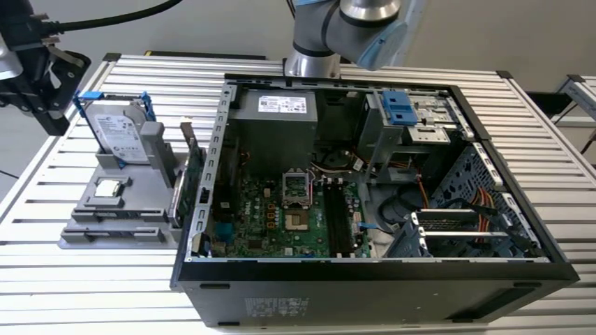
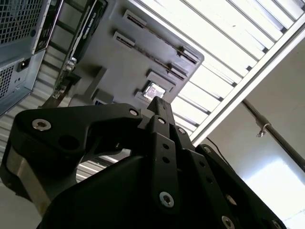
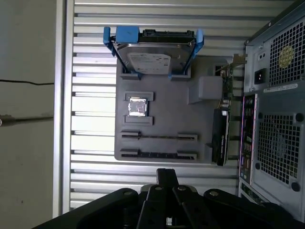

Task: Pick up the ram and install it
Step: 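Reach for the ram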

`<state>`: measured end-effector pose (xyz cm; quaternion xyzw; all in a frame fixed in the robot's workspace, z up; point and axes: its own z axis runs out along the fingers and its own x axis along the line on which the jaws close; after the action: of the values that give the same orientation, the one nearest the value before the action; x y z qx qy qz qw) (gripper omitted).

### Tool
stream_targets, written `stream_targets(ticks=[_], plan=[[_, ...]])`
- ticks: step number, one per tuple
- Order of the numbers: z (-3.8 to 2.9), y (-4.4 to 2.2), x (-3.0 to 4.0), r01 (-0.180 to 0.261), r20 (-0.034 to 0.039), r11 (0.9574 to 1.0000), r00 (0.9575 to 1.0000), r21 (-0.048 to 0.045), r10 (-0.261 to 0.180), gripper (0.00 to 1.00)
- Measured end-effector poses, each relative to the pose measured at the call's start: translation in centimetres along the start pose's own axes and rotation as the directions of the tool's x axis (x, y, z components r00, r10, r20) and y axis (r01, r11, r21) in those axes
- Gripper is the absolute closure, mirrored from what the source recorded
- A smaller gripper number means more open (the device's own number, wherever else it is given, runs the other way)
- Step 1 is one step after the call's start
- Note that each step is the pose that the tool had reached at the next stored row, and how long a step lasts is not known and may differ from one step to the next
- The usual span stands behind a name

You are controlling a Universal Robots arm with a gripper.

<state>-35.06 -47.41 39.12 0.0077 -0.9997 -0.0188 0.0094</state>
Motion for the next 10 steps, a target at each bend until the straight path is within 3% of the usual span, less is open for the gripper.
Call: stream_targets(ticks=[10], plan=[[-0.01,-0.16,0.00,0.000,0.0000,1.0000,1.0000,0.0019,0.000,1.00]])
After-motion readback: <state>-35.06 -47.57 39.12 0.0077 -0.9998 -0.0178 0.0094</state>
